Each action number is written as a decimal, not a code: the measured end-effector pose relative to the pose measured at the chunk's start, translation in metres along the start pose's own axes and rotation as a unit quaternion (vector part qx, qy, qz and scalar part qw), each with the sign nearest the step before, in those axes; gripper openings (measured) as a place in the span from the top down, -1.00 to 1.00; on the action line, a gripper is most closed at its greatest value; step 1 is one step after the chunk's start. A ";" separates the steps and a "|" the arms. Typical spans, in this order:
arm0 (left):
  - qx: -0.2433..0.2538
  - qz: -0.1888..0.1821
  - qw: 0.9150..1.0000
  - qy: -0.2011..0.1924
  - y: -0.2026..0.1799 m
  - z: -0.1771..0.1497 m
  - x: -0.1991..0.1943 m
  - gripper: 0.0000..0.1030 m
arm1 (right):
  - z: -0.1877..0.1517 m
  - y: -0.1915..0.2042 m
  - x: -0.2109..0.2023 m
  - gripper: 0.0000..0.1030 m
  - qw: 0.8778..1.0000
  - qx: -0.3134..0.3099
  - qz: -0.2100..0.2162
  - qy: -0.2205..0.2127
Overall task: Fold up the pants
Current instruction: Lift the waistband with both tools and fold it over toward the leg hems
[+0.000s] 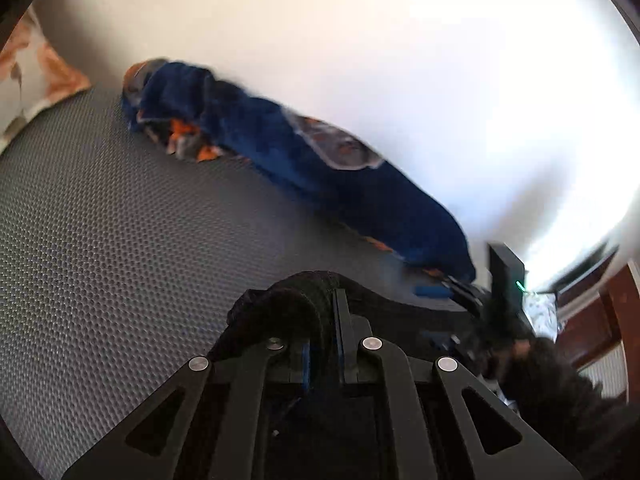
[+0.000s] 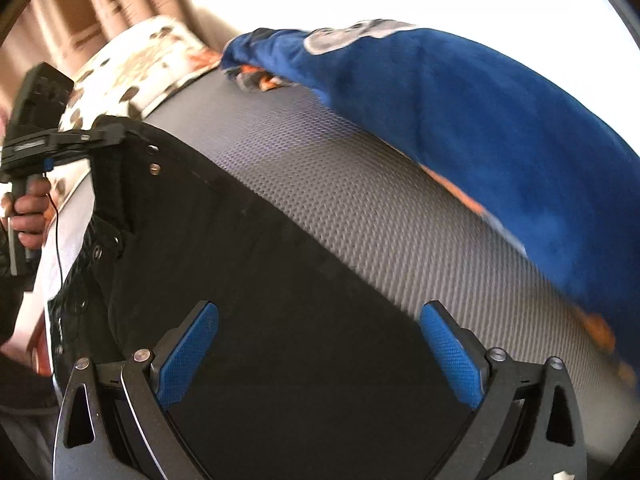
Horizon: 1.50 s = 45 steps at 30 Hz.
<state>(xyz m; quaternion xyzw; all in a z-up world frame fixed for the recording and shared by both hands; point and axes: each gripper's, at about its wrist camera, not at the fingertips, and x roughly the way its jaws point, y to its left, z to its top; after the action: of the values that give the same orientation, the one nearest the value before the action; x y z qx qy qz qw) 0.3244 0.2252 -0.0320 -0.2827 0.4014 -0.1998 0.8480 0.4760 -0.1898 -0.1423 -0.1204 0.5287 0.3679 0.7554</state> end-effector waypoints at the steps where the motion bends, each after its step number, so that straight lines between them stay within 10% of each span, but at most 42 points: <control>1: 0.006 -0.005 1.000 -0.002 -0.004 -0.002 -0.007 0.83 | 0.008 -0.001 0.002 -0.97 1.000 -0.013 0.012 0.008; 9: 0.014 -0.029 0.999 -0.023 -0.015 -0.023 -0.029 0.83 | 0.039 -0.004 0.039 -0.80 0.984 -0.108 0.093 0.108; 21: 0.000 -0.017 1.000 -0.025 -0.017 -0.029 -0.035 0.83 | 0.010 -0.042 0.043 0.07 0.972 -0.106 0.129 0.165; 29: -0.003 0.001 1.000 -0.015 -0.006 -0.020 -0.014 0.83 | -0.021 -0.067 0.025 0.65 0.980 -0.076 0.071 0.168; 45: 0.006 0.049 0.999 0.003 -0.012 -0.022 -0.016 0.83 | -0.053 -0.045 -0.031 0.85 0.993 -0.029 -0.069 0.087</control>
<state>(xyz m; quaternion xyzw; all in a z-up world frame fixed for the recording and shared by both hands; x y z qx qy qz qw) 0.2962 0.2182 -0.0261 -0.2577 0.4157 -0.1612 0.8572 0.4641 -0.2651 -0.1457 -0.2101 0.5719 0.3187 0.7261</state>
